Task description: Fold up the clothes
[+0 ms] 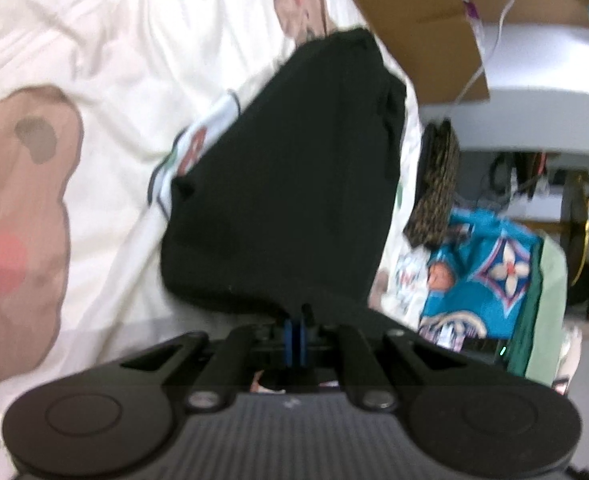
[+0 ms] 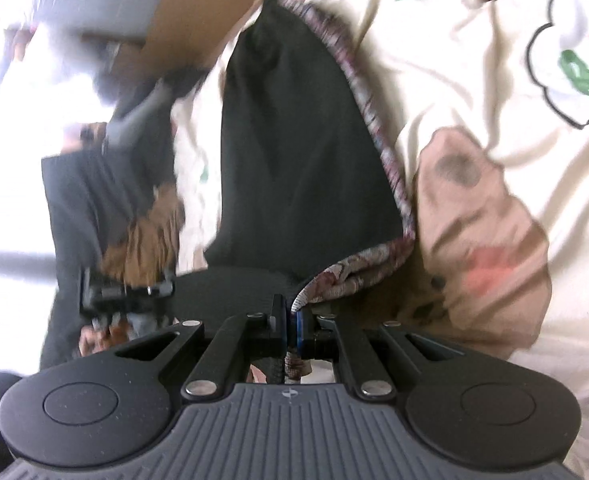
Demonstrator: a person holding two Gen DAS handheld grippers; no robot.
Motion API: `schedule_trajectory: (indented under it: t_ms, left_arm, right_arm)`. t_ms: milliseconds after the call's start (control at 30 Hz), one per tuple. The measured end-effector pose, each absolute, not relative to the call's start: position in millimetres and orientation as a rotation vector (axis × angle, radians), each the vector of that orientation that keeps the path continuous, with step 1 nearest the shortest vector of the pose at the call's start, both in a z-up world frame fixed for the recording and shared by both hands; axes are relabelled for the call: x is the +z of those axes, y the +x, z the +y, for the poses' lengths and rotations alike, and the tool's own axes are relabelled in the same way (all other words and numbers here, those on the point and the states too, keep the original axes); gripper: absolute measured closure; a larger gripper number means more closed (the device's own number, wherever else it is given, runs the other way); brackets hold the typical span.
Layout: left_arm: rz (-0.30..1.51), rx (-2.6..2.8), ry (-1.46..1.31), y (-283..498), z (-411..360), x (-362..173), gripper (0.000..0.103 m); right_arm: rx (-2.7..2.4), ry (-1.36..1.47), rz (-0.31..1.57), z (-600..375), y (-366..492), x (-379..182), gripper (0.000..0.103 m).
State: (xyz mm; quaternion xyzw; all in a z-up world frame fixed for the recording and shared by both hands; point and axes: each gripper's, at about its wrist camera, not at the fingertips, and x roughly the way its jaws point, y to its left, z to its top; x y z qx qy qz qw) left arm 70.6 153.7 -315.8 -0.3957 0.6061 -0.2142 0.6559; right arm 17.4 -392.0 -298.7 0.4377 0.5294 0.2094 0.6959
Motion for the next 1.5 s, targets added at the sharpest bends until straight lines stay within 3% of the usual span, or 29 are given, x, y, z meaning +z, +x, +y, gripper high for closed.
schedule_trajectory:
  t_ms: [500,1500]
  left_arm:
    - [1.233,-0.409,-0.954,116.0,141.2,-321.4,0.099]
    - [1.175,-0.365,-0.875,231.3,123.3,-305.5,0.099]
  right_arm:
    - [0.336,1.004,1.08,-388.7,67.7,-310.7,0.1]
    - [0.287,0.94,1.001,-401.8,177.7,-297.7,0.1]
